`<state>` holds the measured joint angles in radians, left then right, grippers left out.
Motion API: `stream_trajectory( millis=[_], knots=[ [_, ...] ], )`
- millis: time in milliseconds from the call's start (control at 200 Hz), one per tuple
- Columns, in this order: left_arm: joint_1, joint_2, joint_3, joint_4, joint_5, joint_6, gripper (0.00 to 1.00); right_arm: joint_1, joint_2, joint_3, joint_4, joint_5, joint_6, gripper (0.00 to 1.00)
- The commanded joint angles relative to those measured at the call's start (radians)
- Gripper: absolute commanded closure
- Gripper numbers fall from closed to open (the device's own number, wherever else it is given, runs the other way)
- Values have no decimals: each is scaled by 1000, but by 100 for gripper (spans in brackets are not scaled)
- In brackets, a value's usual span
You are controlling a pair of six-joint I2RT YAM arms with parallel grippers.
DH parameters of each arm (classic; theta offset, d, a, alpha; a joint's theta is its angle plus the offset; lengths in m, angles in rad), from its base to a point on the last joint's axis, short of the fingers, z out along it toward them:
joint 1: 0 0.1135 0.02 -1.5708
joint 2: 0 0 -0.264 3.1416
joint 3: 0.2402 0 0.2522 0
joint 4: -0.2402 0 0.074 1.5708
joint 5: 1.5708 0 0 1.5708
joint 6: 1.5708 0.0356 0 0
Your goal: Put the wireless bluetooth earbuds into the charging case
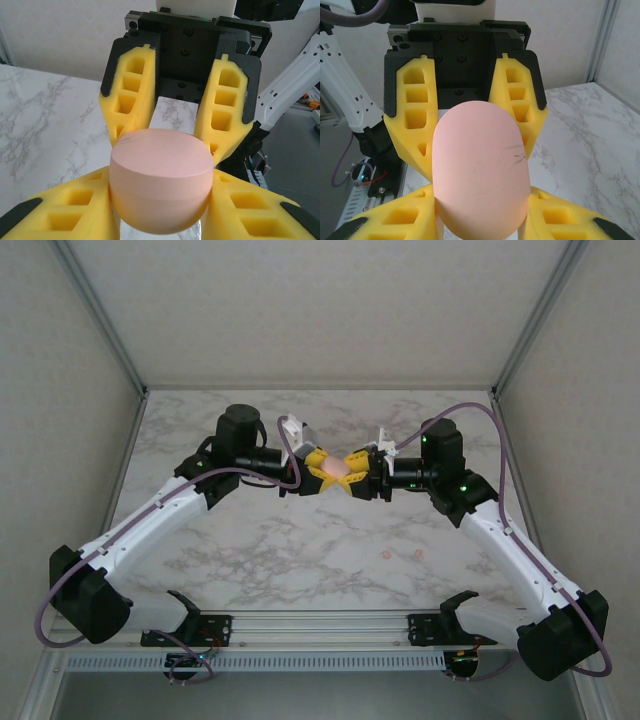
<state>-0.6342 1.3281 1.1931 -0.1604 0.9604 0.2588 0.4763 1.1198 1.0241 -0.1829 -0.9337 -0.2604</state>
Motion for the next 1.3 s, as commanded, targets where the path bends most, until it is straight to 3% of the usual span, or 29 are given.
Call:
stream_trajectory(
  millis=[0, 170, 601, 801, 931, 1071, 1186, 1291],
  knots=[
    [-35, -19, -6, 24, 11, -6, 79, 5, 2, 36, 20, 53, 58, 61],
    [-35, -63, -65, 102, -22, -9, 83, -15, 12, 71, -49, 49, 156, 55],
    [-35, -86, -68, 81, -7, 8, 84, -69, 31, 112, -64, 22, 310, 44],
    [-35, -86, -65, 97, -7, -4, 84, -73, 63, 158, -104, 98, 360, 42],
    [-35, -97, -89, 139, -68, -48, 83, -73, 65, 170, -68, 111, 430, 40],
    [-35, -101, -153, 289, -164, -156, 84, -73, 42, 205, -83, 272, 572, 34],
    [-35, -87, -196, 435, -214, -243, 84, -73, 28, 250, -213, 458, 638, 31],
    [-33, -82, -225, 507, -263, -288, 84, -72, 0, 252, -262, 504, 676, 31]
  ],
)
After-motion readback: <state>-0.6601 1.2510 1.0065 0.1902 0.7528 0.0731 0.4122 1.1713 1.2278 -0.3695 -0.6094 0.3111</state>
